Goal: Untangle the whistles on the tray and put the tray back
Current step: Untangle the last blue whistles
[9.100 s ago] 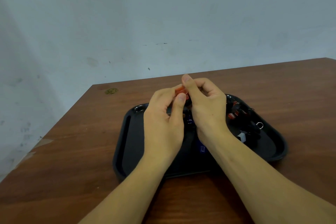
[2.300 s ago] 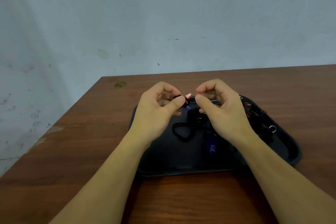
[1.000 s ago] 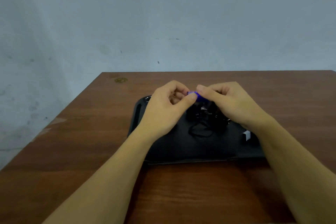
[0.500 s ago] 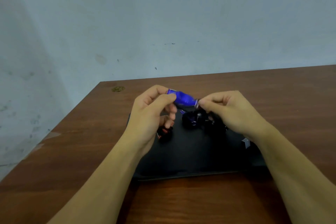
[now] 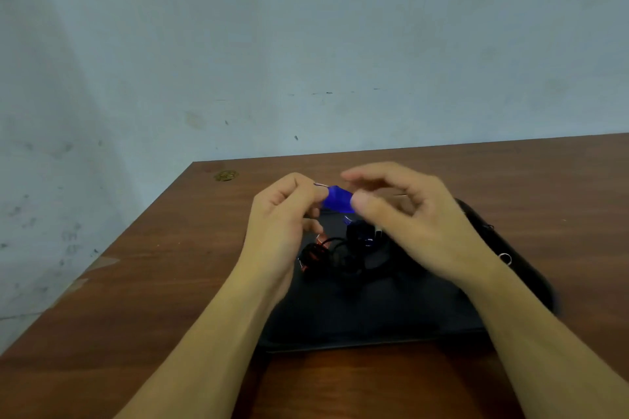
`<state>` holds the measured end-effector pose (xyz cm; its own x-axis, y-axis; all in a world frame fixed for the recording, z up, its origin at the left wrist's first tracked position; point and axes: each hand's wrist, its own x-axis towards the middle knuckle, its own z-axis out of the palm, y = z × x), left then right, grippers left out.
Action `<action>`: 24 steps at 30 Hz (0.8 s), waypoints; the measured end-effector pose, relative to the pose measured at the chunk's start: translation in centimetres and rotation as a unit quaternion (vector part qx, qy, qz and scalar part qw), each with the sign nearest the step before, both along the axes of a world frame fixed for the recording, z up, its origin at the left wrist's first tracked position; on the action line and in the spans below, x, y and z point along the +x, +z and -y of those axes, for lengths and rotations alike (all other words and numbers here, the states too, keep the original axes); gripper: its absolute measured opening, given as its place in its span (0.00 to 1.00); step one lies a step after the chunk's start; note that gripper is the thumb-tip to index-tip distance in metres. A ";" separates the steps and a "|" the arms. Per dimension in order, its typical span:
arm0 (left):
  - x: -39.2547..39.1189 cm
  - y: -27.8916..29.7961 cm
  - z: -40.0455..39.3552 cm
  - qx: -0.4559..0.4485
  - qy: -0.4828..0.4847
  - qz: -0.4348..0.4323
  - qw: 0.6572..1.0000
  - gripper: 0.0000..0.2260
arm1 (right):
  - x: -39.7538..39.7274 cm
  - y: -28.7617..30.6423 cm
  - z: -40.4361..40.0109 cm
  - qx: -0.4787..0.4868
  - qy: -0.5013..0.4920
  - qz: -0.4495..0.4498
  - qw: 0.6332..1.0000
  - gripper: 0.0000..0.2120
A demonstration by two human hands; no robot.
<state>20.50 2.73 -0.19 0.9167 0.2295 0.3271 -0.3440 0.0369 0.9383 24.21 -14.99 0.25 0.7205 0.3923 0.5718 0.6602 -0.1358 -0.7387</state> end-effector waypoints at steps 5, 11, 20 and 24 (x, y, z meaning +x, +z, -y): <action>-0.5 0.3 0.7 -0.039 -0.042 -0.009 0.998 0.09 | -0.3 -0.7 -1.4 0.029 0.017 -0.014 0.999 0.08; -0.4 0.4 0.8 -0.105 -0.025 -0.003 0.994 0.09 | 0.0 -0.6 -1.0 0.084 0.033 -0.096 0.991 0.13; -1.0 0.5 1.2 -0.068 -0.199 -0.098 0.973 0.08 | 0.7 -0.7 -0.6 0.055 -0.039 -0.027 0.997 0.13; -1.2 0.7 1.0 -0.113 -0.208 -0.029 0.971 0.08 | 1.0 -1.3 -0.7 0.035 -0.044 -0.022 0.998 0.15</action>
